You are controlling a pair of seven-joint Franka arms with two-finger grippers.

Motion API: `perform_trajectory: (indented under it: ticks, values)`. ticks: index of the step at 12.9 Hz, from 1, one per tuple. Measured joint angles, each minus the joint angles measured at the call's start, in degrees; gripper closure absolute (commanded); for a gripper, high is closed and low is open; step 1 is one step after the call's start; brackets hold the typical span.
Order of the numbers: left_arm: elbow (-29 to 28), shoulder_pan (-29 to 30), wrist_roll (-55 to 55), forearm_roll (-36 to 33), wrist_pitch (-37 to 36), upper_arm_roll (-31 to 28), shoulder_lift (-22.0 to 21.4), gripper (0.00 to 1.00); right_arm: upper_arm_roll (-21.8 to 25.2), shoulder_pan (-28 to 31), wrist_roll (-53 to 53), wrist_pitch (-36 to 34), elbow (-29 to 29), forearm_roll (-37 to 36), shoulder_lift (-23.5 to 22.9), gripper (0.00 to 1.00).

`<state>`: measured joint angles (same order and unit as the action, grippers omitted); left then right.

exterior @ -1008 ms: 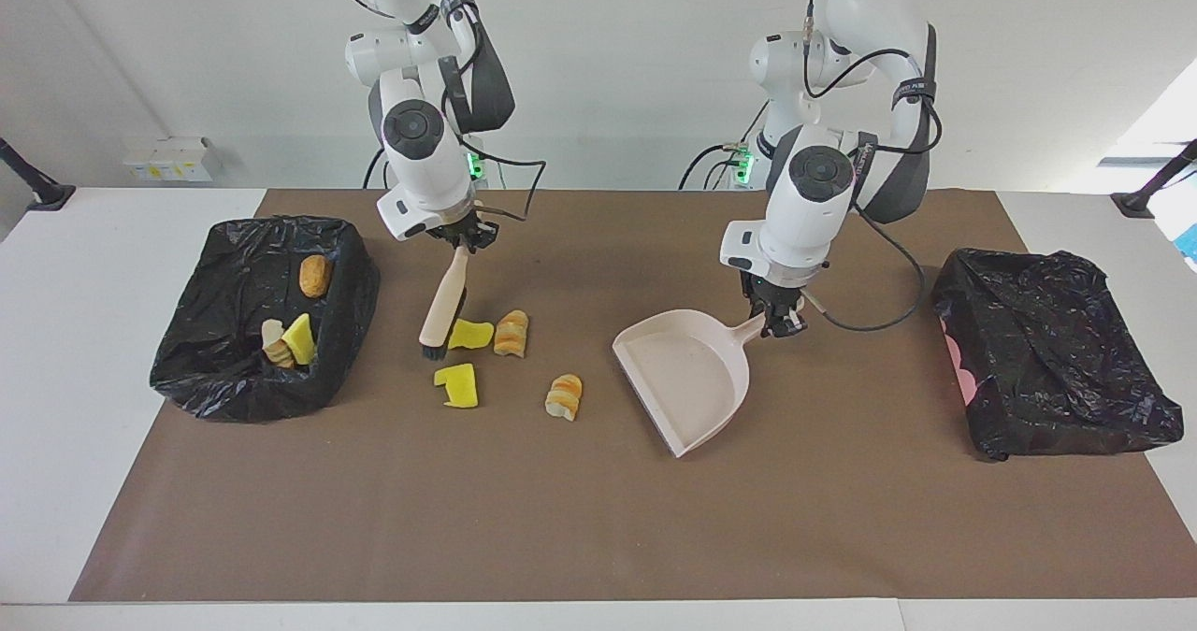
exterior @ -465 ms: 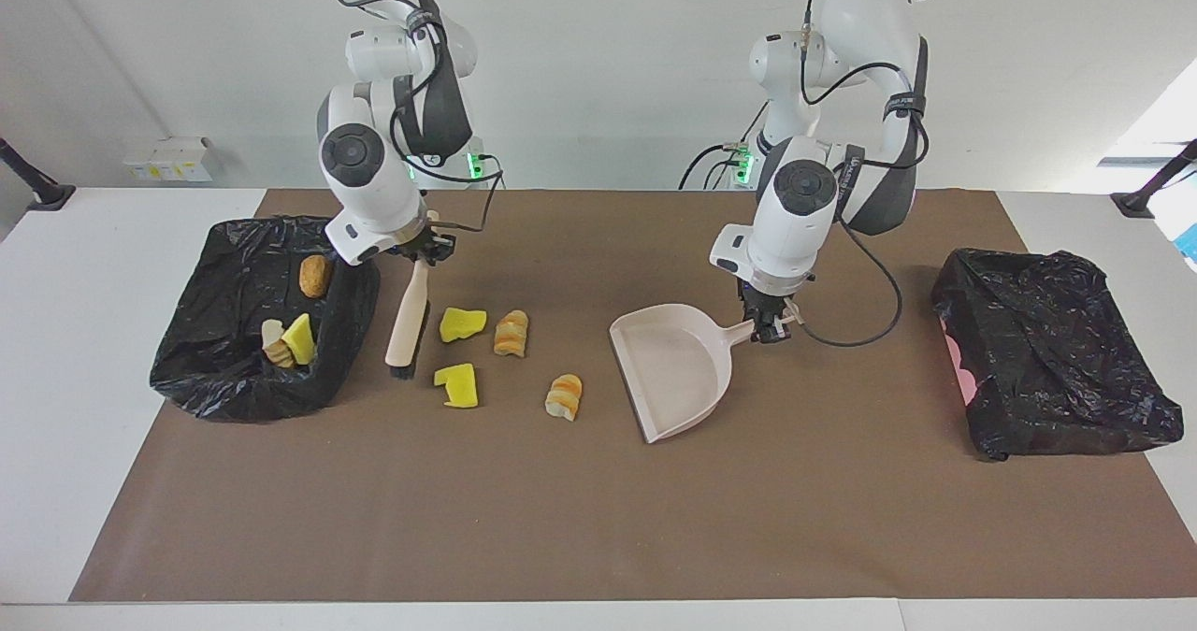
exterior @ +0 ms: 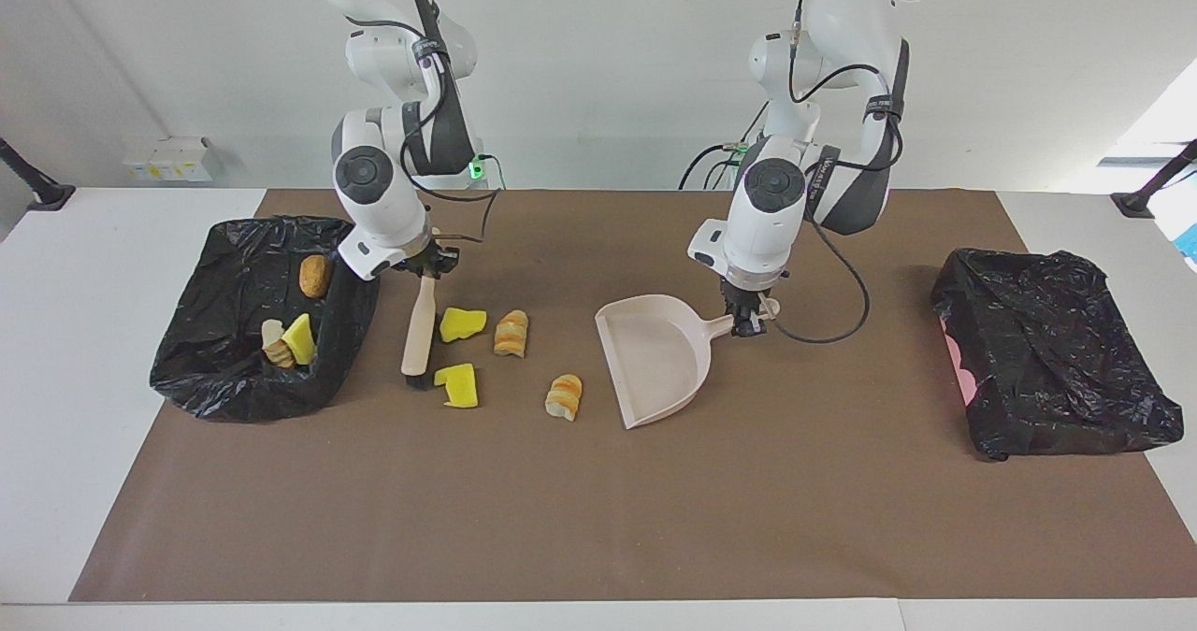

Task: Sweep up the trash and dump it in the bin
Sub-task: 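Sweep the trash bits into the dustpan with the brush in the right gripper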

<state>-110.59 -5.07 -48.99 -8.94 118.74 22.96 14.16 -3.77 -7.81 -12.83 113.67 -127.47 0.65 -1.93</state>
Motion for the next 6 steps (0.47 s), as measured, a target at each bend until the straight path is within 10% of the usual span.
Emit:
perform_trajectory:
  ticks: [6]
  values:
    - [-3.23, 0.0, 0.0, -1.19, 1.91, 0.02, -2.07, 1.0, -0.25, -6.72, -4.52, 2.53, 4.23, 2.01, -4.93, 1.0]
